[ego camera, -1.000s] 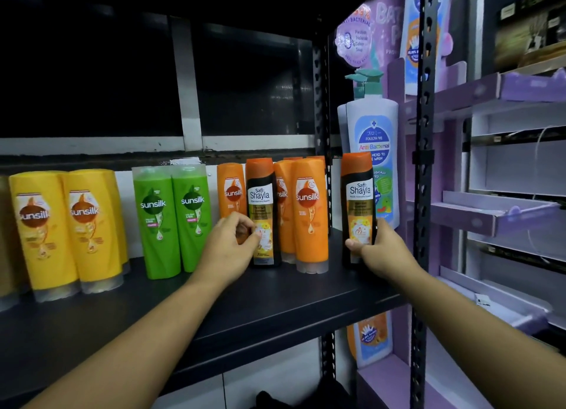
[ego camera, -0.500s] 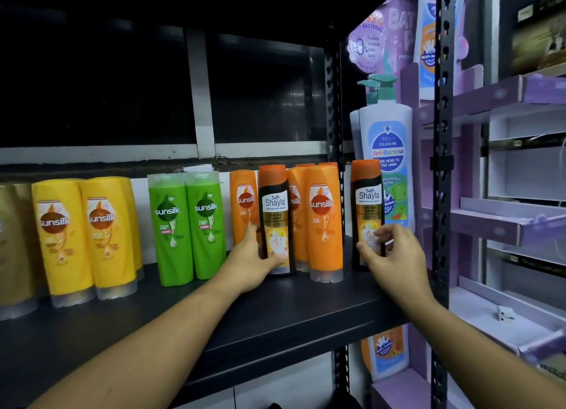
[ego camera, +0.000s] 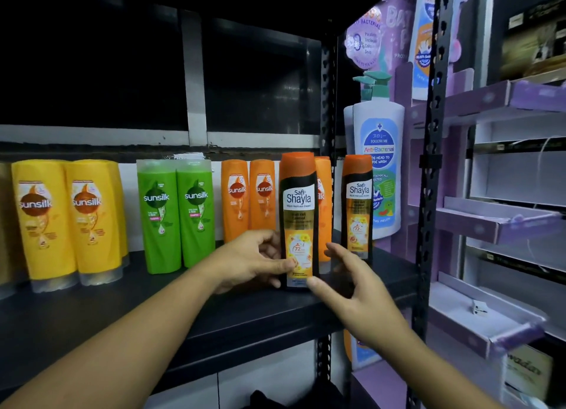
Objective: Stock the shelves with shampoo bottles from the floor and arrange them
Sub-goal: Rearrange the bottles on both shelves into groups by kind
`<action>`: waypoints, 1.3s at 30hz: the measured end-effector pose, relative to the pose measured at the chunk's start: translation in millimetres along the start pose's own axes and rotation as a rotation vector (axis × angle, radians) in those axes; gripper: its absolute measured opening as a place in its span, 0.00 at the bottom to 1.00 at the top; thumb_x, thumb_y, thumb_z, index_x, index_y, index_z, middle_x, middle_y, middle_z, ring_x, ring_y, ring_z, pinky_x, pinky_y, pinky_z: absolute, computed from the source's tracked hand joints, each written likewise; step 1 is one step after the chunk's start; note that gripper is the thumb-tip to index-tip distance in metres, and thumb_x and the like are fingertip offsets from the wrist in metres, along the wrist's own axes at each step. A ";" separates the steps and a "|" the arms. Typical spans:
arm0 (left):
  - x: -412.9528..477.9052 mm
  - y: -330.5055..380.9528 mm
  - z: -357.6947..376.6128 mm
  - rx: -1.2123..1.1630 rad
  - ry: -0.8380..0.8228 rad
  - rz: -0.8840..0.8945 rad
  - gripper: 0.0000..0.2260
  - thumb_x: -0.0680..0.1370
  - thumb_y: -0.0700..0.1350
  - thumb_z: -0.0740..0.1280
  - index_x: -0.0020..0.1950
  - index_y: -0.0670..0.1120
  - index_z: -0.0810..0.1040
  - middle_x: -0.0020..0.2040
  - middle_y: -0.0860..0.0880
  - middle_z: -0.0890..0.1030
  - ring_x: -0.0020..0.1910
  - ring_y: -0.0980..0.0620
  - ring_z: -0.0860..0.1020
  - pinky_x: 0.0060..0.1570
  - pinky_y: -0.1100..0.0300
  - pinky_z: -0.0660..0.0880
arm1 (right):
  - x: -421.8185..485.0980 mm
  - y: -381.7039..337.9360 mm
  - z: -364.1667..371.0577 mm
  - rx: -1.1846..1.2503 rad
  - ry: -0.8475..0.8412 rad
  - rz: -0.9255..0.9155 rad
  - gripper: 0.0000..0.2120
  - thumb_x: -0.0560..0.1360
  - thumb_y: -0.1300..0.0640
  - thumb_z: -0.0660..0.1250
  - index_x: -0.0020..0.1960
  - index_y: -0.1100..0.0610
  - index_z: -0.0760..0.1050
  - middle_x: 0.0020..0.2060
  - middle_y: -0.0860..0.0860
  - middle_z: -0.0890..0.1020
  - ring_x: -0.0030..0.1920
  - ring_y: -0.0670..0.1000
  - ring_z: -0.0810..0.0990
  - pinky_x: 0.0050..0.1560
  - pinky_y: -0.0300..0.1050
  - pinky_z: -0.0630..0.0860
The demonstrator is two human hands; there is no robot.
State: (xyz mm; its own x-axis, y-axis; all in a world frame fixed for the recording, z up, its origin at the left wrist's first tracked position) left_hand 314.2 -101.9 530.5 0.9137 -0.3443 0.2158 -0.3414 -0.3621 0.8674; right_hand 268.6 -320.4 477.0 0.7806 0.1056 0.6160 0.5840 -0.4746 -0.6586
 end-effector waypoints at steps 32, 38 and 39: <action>4.8 -26.2 -3.4 0.764 -0.091 -0.053 0.32 0.75 0.72 0.64 0.75 0.59 0.73 0.77 0.58 0.70 0.77 0.57 0.67 0.77 0.53 0.63 | 44.9 47.7 -59.4 -0.289 0.289 0.265 0.30 0.75 0.47 0.75 0.72 0.55 0.70 0.64 0.53 0.76 0.63 0.53 0.75 0.59 0.45 0.72; 4.8 -21.5 -7.7 0.797 0.037 0.008 0.23 0.80 0.64 0.66 0.70 0.54 0.80 0.68 0.57 0.80 0.66 0.58 0.76 0.69 0.55 0.73 | 27.7 -5.1 -31.2 -0.213 0.382 -0.074 0.27 0.76 0.46 0.72 0.71 0.51 0.68 0.63 0.43 0.71 0.65 0.44 0.70 0.63 0.44 0.71; 4.3 -20.7 -7.7 0.792 0.053 0.013 0.21 0.80 0.63 0.66 0.68 0.54 0.81 0.66 0.57 0.81 0.64 0.58 0.77 0.67 0.56 0.74 | 31.6 -11.2 -22.8 -0.196 0.306 -0.053 0.30 0.76 0.45 0.72 0.73 0.51 0.66 0.64 0.43 0.71 0.65 0.43 0.70 0.62 0.43 0.71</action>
State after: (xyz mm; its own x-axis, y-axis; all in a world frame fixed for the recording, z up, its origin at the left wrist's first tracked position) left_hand 326.9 -89.2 516.9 0.9111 -0.3182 0.2620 -0.3891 -0.8738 0.2918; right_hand 281.6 -331.7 513.7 0.6303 -0.1176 0.7674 0.5448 -0.6372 -0.5451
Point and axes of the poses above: each hand's wrist, its own x-axis towards the middle knuckle, its own z-axis out of the palm, y = z × x, the point moved 3 cm from there along x, towards the middle knuckle
